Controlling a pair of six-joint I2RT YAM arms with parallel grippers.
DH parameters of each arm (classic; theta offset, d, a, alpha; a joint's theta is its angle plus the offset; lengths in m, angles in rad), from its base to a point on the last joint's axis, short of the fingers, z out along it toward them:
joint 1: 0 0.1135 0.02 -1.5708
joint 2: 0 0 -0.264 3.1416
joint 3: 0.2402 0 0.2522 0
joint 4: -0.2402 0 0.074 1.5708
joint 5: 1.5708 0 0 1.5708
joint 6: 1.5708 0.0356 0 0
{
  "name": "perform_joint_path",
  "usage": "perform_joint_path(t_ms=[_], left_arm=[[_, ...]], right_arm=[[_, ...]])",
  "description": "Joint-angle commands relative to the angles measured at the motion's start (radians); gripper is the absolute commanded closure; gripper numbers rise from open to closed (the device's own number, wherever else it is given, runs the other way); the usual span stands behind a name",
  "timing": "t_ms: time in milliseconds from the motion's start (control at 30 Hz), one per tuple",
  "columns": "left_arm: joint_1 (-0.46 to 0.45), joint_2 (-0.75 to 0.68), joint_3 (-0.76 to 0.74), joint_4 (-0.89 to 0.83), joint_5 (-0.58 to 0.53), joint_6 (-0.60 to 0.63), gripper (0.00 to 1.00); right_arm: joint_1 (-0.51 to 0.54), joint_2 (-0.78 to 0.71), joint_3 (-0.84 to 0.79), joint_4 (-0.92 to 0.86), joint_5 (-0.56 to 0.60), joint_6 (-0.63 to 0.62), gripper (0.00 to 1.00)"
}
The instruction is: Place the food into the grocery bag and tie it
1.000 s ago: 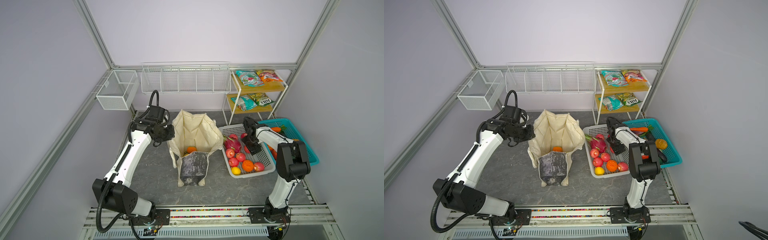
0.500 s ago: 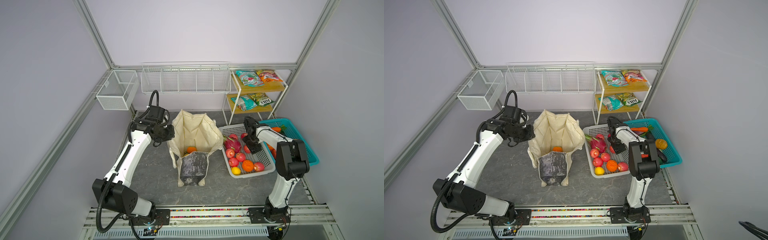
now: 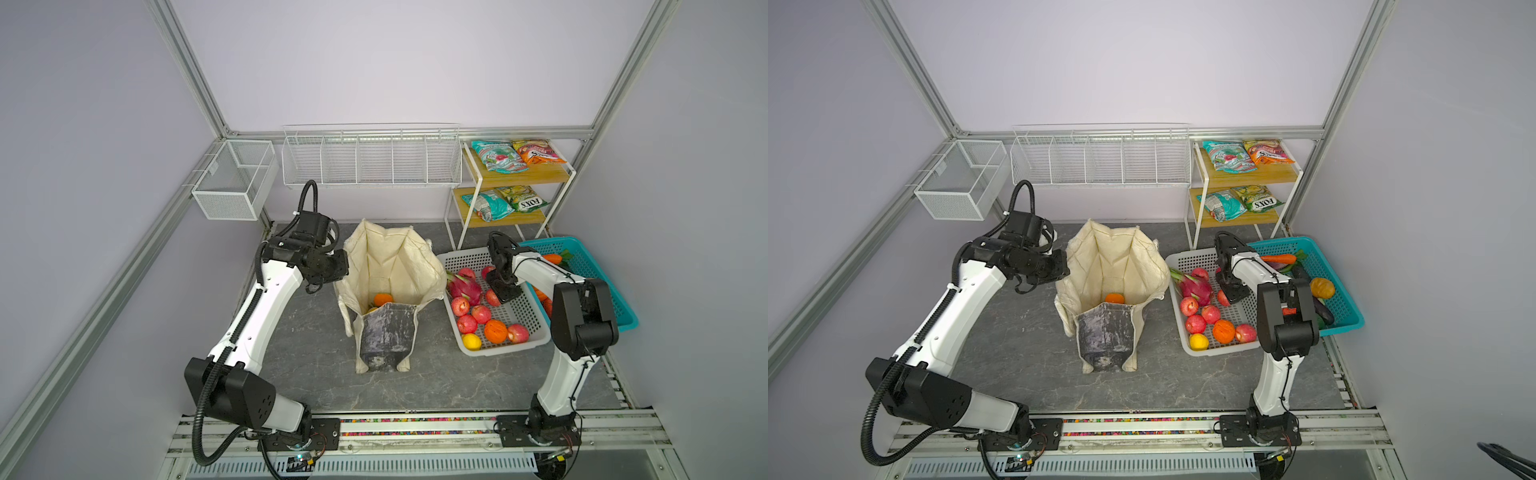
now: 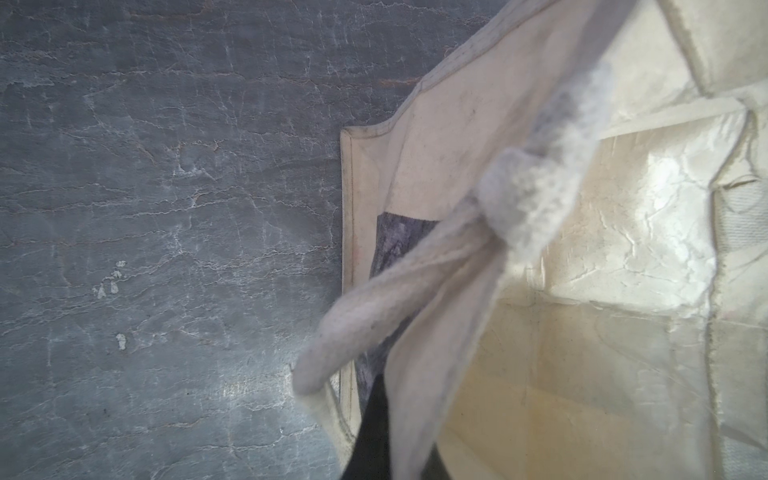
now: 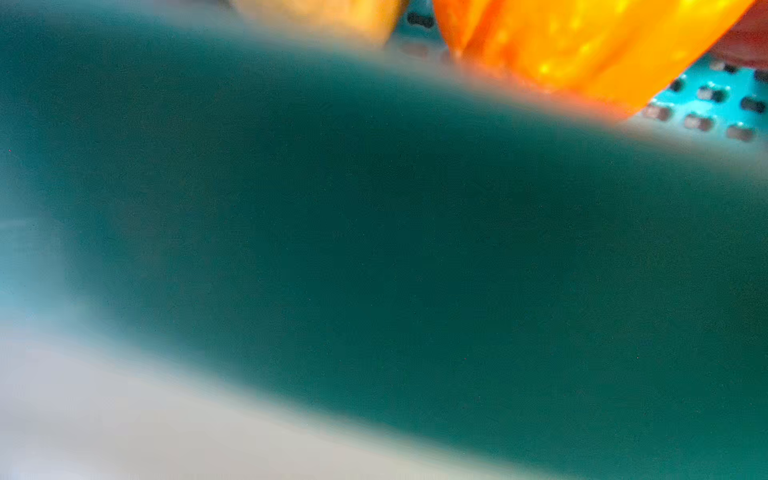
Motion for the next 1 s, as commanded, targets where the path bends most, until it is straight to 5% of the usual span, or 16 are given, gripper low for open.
perform_joint_path(t_ms=[0,133,267,367,833,967], left_arm=[[-0.001,0.008,0.041,-0.011,-0.018,0.017,1.0],[-0.001,0.016,0.049,-0.013,-0.024,0.023,1.0],[-0.001,0.022,0.057,-0.014,-0.026,0.024,1.0],[-0.001,0.027,0.061,-0.014,-0.027,0.025,1.0],[-0.001,0.033,0.067,-0.017,-0.024,0.028,1.0],[-0.001,0.031,0.064,-0.017,-0.023,0.028,1.0]], right_arm=[[0.006,0.007,-0.012,0.021,-0.046,0.033,0.49],[0.007,-0.001,0.001,0.012,-0.045,0.022,0.48],[0.017,-0.006,0.004,0.0,-0.053,0.019,0.31],[0.027,-0.004,0.0,-0.001,-0.063,0.021,0.3],[0.058,-0.022,-0.007,0.012,-0.059,0.019,0.56],[0.058,-0.042,-0.007,0.004,-0.058,0.019,0.57]])
